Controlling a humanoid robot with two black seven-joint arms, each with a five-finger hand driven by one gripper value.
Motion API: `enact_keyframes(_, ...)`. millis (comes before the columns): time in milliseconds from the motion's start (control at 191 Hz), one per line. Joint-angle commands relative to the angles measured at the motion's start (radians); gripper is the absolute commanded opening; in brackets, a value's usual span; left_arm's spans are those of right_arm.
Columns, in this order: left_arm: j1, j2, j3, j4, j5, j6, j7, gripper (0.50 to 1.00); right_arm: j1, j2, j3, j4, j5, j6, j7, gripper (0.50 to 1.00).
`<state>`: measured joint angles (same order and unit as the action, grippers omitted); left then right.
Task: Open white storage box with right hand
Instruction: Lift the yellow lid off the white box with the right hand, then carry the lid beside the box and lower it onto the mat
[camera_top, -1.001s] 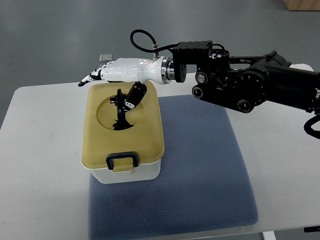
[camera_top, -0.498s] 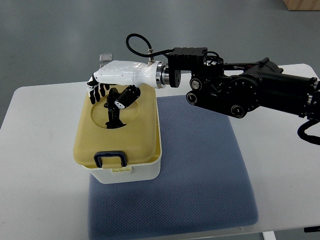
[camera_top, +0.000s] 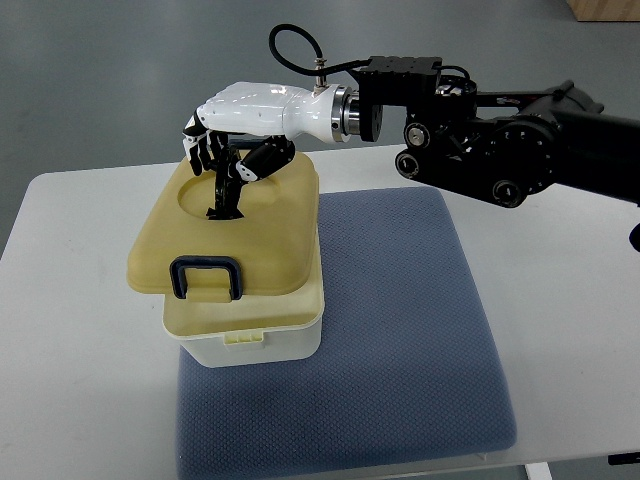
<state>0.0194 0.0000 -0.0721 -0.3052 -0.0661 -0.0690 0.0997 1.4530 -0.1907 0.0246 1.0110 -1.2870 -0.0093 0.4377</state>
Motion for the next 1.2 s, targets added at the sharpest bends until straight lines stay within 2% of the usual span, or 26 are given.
enact_keyframes(0,0.001,0.000,0.000,0.000,0.000,0.000,0.000,1.000,0.015,-0.068,0.000,0.035,0.003,0.005,0.003,0.500)
enact_keyframes(383,0.001,0.000,0.002,-0.002,0.002,0.000,0.000,1.000,0.015,-0.335,-0.012,0.132,0.000,0.012,0.058,0.500)
enact_keyframes(708,0.001,0.000,0.003,-0.002,0.002,0.000,0.000,1.000,-0.063,-0.532,-0.089,0.130,-0.026,0.006,0.162,0.500)
enact_keyframes(876,0.001,0.000,0.006,-0.003,0.002,0.000,0.002,1.000,-0.100,-0.582,-0.149,0.126,-0.049,-0.014,0.173,0.500)
enact_keyframes(1196,-0.001,0.000,0.006,-0.003,0.005,0.000,0.005,1.000,-0.204,-0.549,-0.196,0.090,-0.063,-0.115,0.173,0.500)
